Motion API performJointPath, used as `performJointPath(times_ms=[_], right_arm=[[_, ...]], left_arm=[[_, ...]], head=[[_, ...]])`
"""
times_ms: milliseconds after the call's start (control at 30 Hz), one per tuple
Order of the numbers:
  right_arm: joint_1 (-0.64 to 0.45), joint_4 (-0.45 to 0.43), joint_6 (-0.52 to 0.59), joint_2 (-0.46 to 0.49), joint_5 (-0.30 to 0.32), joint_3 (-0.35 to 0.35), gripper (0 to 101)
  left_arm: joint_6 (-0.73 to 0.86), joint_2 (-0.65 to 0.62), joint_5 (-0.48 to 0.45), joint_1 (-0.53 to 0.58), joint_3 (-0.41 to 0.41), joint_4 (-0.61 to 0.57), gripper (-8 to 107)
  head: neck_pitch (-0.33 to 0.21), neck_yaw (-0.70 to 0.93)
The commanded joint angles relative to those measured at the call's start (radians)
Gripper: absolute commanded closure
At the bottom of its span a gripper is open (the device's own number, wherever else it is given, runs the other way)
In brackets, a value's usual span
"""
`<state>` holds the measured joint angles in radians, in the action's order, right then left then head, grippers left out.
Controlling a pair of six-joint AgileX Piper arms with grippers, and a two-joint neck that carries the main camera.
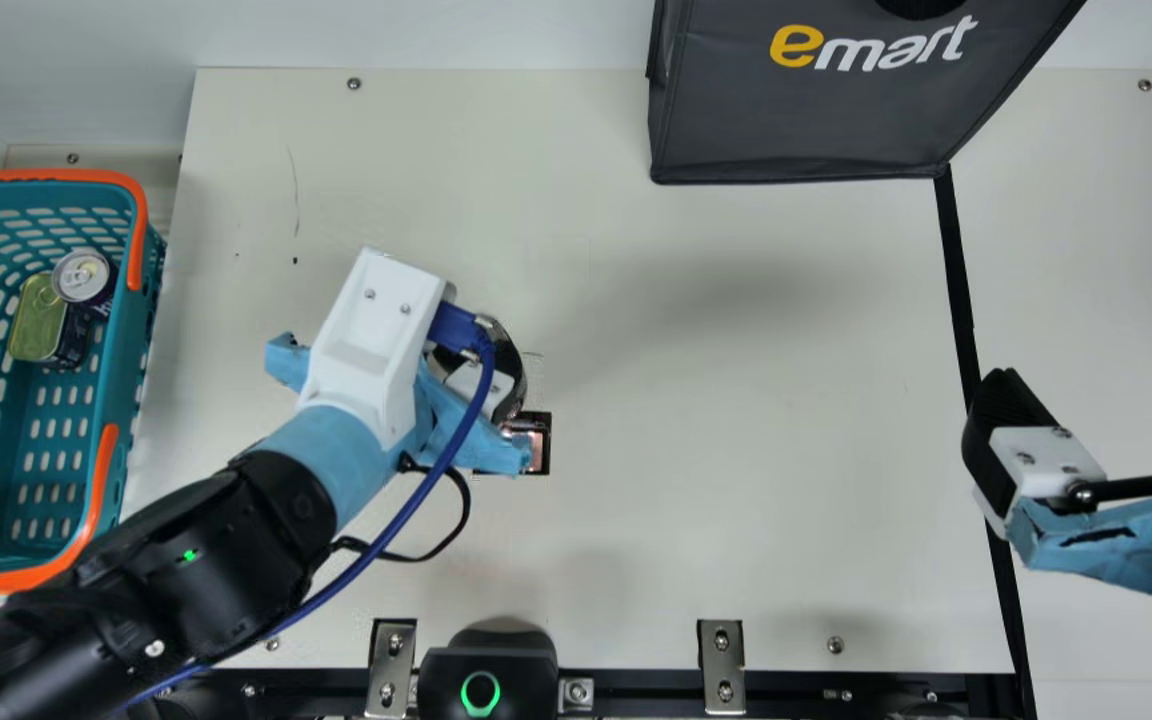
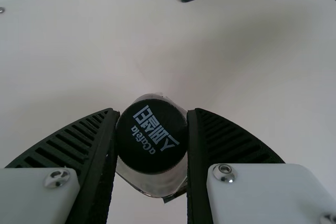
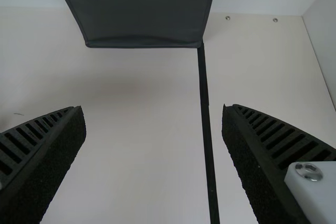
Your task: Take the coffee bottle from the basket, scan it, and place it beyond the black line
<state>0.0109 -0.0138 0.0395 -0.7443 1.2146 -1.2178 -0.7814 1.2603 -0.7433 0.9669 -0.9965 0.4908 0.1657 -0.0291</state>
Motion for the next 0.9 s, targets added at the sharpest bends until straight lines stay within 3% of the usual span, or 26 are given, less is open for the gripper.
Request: performJointPath(times_ms=[0, 467, 867], right_arm=[[0.0, 0.0, 0.0, 0.0, 0.0, 0.0, 10], [0.0, 0.0, 0.0, 0.0, 0.0, 0.0, 10], [0.0, 0.0, 0.0, 0.0, 0.0, 0.0, 10]], left_arm=[[0.055, -0.012, 0.003, 0.003, 0.003, -0.028, 89], [0.319, -0.129, -0.024, 0.021, 0.033, -0.18, 89], [0.402, -0.214, -0.035, 0.078, 0.108, -0.245, 89]], head=[[-0.027, 0.002], [-0.027, 0.002], [-0.027, 0.002]])
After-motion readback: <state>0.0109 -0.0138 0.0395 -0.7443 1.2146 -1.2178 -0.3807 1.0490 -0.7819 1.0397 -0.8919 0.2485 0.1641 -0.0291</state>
